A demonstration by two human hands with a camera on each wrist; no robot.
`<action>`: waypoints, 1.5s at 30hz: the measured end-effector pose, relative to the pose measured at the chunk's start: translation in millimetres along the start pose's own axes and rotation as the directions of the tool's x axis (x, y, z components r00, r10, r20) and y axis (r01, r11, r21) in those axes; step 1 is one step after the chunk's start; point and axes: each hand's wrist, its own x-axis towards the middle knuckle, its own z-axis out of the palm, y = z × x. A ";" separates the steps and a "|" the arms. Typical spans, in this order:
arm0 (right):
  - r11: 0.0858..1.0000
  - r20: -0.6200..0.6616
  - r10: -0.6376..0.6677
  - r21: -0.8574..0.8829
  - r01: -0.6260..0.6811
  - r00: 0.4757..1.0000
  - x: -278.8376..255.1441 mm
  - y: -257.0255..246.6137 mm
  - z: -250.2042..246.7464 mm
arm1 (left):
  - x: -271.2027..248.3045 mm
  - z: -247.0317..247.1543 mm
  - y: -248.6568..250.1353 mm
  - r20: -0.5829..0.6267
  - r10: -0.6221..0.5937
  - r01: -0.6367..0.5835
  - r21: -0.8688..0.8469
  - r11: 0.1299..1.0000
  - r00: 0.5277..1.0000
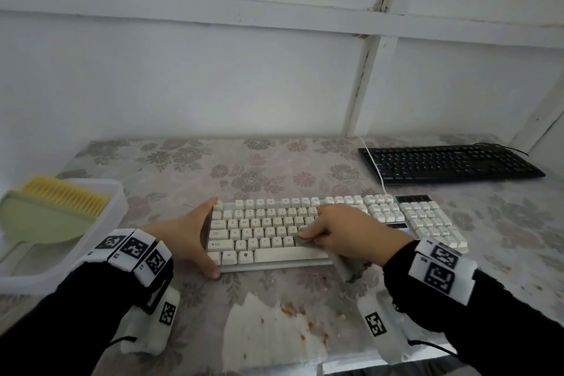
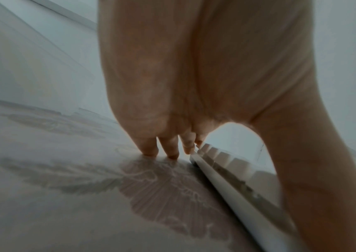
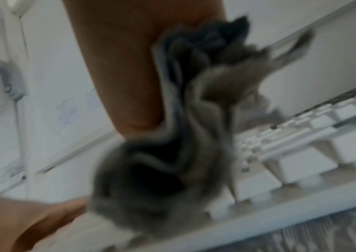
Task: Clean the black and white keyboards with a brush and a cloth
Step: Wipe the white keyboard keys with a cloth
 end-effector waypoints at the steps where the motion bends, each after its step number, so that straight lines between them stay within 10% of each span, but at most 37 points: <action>1: 1.000 0.015 0.024 0.005 -0.024 1.000 -0.9 2.3 -4.0 | 0.1 -0.1 0.1 -0.005 -0.007 0.007 0.004 1.000 1.000; 12: 0.961 -0.020 -0.274 -0.051 0.273 0.961 52.9 -111.9 16.5 | 3.7 3.9 0.5 -0.071 -0.047 0.051 0.053 0.997 0.996; 35: 0.981 0.048 0.177 -0.087 -0.173 0.983 -12.1 1.1 -15.1 | 1.0 0.9 -1.3 -0.009 -0.019 0.019 -0.013 1.000 1.000; 45: 0.972 0.003 -0.235 0.000 0.235 0.972 49.4 -110.3 12.5 | 4.6 3.1 -1.9 -0.068 -0.033 0.037 0.048 0.998 0.997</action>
